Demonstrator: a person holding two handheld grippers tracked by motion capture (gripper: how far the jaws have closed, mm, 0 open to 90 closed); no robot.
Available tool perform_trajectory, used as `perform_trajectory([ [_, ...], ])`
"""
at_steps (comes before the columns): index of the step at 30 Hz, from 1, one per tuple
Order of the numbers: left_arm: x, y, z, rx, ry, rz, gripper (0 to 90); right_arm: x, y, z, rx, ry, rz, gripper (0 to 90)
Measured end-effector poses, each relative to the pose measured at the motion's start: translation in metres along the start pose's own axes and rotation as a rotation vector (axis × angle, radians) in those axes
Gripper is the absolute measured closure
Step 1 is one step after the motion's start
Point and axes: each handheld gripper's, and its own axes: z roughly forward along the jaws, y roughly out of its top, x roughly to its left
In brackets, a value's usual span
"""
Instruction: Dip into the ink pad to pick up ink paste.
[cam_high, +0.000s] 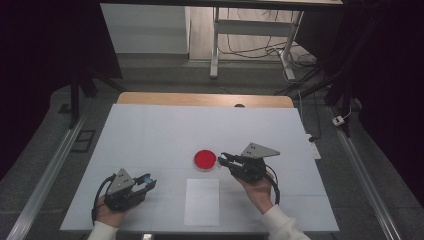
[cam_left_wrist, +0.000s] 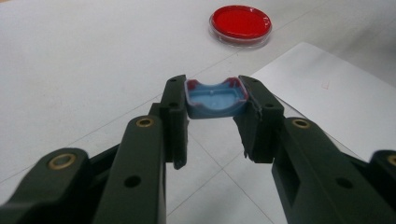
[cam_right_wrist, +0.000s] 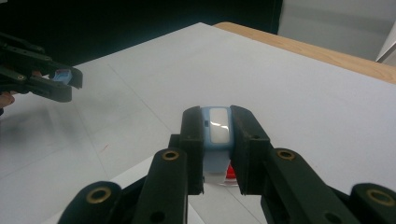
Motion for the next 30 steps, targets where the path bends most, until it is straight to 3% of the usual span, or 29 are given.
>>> perform_trajectory([
  [30, -0.001, -0.001, 0.001, 0.009, 0.004, 0.000, 64.9, -0.002, 0.014, 0.050, 0.077, 0.019, -0.059, 74.9],
])
